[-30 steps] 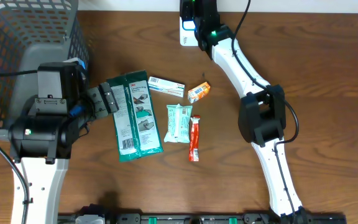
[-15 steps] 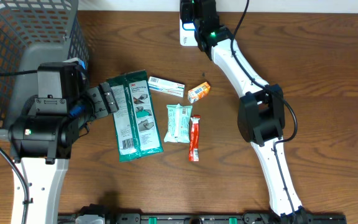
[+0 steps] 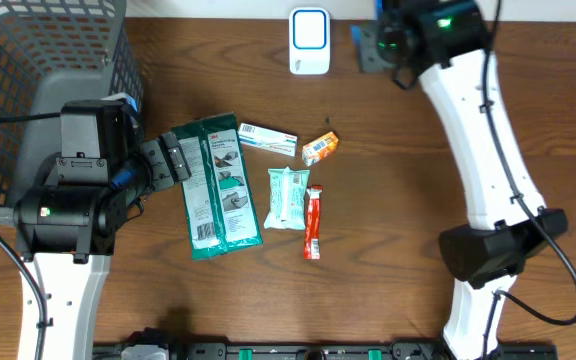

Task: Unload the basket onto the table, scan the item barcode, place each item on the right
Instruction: 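Move the jar to the table's right edge and release it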

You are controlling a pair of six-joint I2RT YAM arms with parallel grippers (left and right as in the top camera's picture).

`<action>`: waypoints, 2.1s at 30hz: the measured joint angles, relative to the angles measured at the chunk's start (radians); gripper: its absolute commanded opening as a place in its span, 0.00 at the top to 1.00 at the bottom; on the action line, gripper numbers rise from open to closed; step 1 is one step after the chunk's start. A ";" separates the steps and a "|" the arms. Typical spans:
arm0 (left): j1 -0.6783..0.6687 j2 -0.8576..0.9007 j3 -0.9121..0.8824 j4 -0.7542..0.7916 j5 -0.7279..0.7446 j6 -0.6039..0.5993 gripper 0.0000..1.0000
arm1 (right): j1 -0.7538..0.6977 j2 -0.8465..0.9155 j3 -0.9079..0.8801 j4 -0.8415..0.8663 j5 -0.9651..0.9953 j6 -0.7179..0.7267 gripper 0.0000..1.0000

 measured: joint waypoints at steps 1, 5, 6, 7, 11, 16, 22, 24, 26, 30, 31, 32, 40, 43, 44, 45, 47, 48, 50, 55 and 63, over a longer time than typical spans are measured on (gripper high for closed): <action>0.000 0.000 0.000 0.000 0.000 0.000 0.10 | -0.016 0.006 -0.021 -0.015 -0.002 0.000 0.99; 0.000 0.000 0.000 0.000 0.000 0.000 0.10 | -0.102 0.060 -0.182 -0.021 -0.033 0.009 0.99; 0.000 0.000 0.000 0.000 0.000 0.000 0.10 | -0.120 0.067 -0.232 -0.024 -0.040 0.016 0.99; 0.000 0.000 0.000 0.000 0.000 0.000 0.10 | -0.152 0.068 -0.293 -0.022 -0.049 0.027 0.99; 0.000 0.000 0.000 0.000 0.000 0.000 0.10 | -0.299 0.069 -0.407 -0.010 -0.058 0.049 0.99; 0.000 0.000 0.000 0.000 0.000 0.000 0.10 | -0.496 0.069 -0.506 0.035 -0.062 0.065 0.99; 0.000 0.000 0.000 0.000 0.000 0.000 0.10 | -0.694 0.069 -0.559 0.087 -0.106 0.068 0.99; 0.000 0.000 0.000 0.000 0.000 0.000 0.10 | -0.766 0.069 -0.562 0.110 -0.144 0.071 0.99; 0.000 0.000 0.000 0.000 0.000 0.000 0.10 | -0.842 0.069 -0.563 0.135 -0.182 0.076 0.99; 0.000 0.000 0.000 0.000 0.000 0.000 0.10 | -0.943 0.069 -0.566 0.157 -0.237 0.080 0.95; 0.000 0.000 0.000 0.000 0.000 0.000 0.10 | -0.954 0.069 -0.567 0.157 -0.246 0.082 0.95; 0.000 0.000 0.000 0.000 0.000 0.000 0.10 | -0.958 0.069 -0.568 0.157 -0.251 0.082 0.94; 0.000 0.000 0.000 0.000 0.000 0.000 0.10 | -0.967 0.069 -0.617 0.186 -0.276 0.082 0.80; 0.000 0.000 0.000 0.000 0.000 0.000 0.10 | -0.967 0.069 -0.634 0.205 -0.276 0.083 0.28; 0.000 0.000 0.000 0.000 0.000 0.000 0.10 | -0.967 0.069 -0.641 0.208 -0.277 0.085 0.19; 0.000 0.000 0.000 0.000 0.000 0.000 0.10 | -0.967 0.069 -0.645 0.208 -0.277 0.085 0.11; 0.000 0.000 0.000 0.000 0.000 0.000 0.10 | -0.967 0.069 -0.649 0.208 -0.279 0.089 0.01; 0.000 0.000 0.000 0.000 0.000 0.000 0.10 | -0.967 0.069 -0.649 0.208 -0.280 0.092 0.01; 0.000 0.000 0.000 0.000 0.000 0.000 0.10 | -0.967 0.069 -0.650 0.208 -0.280 0.092 0.01; 0.000 0.000 0.000 0.000 0.000 0.000 0.10 | -0.967 0.069 -0.611 0.097 -0.293 0.092 0.01; 0.000 0.000 0.000 0.000 0.000 0.000 0.10 | -0.951 0.067 -0.261 -0.183 -0.396 0.036 0.01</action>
